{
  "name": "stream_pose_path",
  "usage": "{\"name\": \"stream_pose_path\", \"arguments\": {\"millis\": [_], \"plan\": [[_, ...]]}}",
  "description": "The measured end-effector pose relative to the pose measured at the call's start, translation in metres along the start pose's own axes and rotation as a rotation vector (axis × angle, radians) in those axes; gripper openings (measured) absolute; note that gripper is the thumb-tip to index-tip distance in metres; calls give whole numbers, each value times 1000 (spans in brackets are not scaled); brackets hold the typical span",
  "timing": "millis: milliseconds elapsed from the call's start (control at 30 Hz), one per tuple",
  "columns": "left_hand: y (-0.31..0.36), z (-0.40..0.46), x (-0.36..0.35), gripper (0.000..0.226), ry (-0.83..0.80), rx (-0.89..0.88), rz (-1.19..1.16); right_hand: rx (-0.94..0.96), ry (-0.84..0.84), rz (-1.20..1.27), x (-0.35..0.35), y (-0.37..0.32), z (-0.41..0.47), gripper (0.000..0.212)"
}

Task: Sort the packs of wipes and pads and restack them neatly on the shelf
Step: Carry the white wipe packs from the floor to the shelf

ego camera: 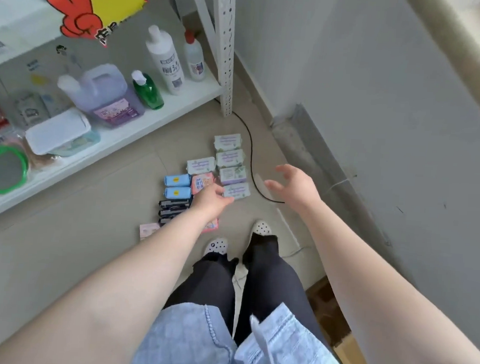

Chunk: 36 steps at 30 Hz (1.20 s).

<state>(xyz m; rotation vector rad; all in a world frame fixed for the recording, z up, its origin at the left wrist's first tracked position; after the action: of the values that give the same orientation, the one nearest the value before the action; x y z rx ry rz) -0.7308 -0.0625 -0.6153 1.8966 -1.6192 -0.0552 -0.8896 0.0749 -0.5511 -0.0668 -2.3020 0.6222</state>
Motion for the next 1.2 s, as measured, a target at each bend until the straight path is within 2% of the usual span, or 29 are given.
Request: {"name": "stream_pose_path", "arguments": {"millis": [167,267,433,500,533,567,600,700,767,900,1067,1133,1200], "plan": [[-23,101,-53,50,47,193,-348,-92,-96,107,-48,47,109,57],[-67,168,-99,59,103,332,-482,-168,-146,166,-107,85,175,57],[-157,279,-174,74,189,541,-670,-183,-139,246,-221,139,292,63],[-184,317,-202,60,192,568,-746,-174,-141,269,-264,153,331,69],[-196,333,-213,39,203,584,-805,-172,-141,278,-283,160,347,73],[-203,347,-223,28,218,593,-881,-176,-145,284,-301,168,361,77],[-210,362,-232,30,225,602,-942,-184,-155,283,-317,175,373,77],[-226,396,-254,70,193,634,-1060,-210,-148,314,-352,193,405,73],[-233,412,-258,73,222,620,-1148,-196,-120,355,-364,197,421,69],[-240,428,-255,63,309,500,-1289,-134,-70,404,-373,201,439,61],[-238,399,-252,50,320,483,-1236,-163,-31,422,-352,213,413,44],[-229,376,-244,51,305,470,-1201,-204,2,468,-330,220,389,43],[-210,347,-233,40,250,468,-1164,-241,28,543,-303,220,361,45]]}}
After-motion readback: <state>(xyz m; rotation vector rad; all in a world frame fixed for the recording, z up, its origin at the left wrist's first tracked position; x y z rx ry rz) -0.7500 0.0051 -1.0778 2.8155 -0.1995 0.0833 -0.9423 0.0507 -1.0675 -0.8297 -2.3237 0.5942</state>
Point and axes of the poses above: each hand's wrist, its own z-axis towards the middle knuckle, its own x-axis out of the back of the hand, y = z × x, the point moved 7 cm from there along z, towards the middle knuckle, and after that the axes turned 2 degrees about y, right-handed, at the moved point
